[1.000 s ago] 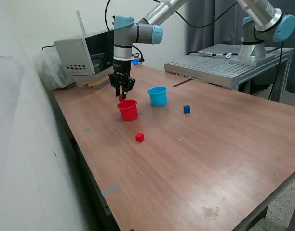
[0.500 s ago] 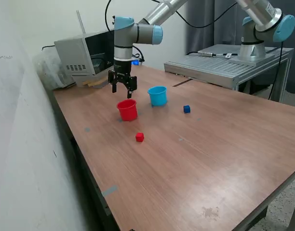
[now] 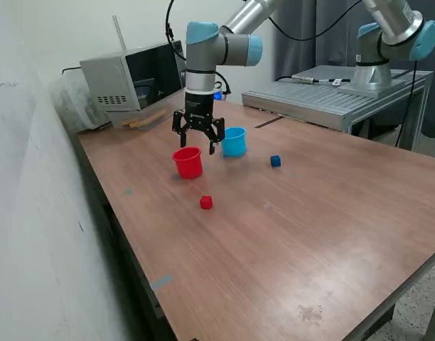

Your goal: Place red objects in the red bin, and blue objects in the blue bin.

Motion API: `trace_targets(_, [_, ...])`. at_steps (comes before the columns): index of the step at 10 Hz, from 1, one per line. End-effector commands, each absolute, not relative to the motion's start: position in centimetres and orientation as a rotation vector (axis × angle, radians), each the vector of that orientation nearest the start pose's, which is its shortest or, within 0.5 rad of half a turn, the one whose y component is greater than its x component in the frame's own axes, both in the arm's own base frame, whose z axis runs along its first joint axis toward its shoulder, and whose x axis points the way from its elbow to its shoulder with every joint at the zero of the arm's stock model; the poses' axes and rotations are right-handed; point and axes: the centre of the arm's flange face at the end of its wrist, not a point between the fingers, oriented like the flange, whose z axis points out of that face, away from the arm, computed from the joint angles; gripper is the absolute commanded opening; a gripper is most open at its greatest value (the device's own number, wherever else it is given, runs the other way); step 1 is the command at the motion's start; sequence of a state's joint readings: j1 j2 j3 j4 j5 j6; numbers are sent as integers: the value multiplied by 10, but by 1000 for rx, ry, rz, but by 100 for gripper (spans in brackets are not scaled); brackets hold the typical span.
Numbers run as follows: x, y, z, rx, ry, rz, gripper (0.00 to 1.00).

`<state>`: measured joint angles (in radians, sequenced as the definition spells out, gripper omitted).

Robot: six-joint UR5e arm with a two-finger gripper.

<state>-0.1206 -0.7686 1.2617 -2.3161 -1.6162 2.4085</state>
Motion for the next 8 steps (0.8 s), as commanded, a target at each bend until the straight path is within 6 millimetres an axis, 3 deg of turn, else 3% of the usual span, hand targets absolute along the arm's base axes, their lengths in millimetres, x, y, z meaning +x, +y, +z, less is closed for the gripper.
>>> trace_targets(1, [-766, -137, 197, -3023, 935, 311, 100])
trace_targets(4, [-781, -142, 211, -3099, 835, 326, 100])
trace_targets(8, [-819, -141, 181, -3099, 844, 357, 100])
